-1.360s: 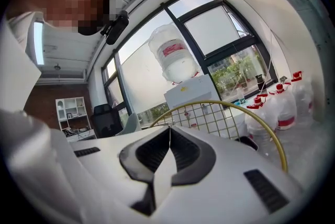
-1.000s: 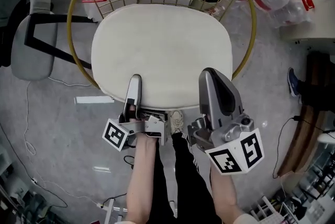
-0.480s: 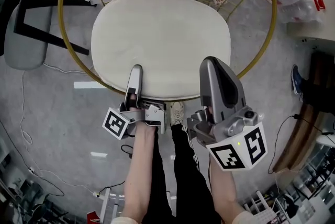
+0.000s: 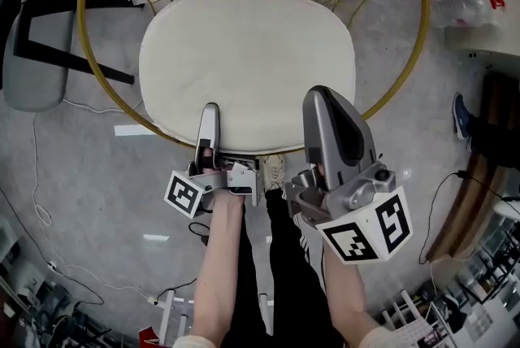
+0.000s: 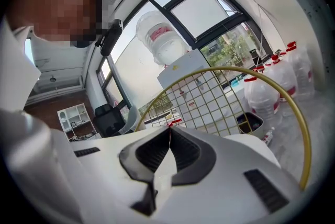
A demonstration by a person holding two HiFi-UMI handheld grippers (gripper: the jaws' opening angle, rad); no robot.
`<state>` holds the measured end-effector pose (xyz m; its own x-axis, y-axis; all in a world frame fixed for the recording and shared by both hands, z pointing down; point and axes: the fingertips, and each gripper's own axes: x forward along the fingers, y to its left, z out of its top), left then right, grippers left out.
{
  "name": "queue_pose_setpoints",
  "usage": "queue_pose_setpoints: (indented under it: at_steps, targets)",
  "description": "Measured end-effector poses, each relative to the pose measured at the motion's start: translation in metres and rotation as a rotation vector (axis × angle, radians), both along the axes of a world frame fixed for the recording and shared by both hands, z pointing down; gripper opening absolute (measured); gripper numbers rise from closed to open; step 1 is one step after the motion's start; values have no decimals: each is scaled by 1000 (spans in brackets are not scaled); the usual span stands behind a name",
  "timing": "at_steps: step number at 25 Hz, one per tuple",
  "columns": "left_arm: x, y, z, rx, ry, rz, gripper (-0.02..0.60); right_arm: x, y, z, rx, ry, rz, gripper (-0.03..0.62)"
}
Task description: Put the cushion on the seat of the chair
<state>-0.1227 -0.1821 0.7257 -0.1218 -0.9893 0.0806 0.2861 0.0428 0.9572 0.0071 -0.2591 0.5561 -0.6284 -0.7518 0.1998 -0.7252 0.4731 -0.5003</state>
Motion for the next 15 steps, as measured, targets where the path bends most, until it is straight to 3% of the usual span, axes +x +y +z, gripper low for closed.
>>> queue_pose_setpoints:
  at_steps: [15]
  targets:
    - [1, 14, 32, -86, 11, -10, 54, 1, 10, 7, -20, -9, -5, 17]
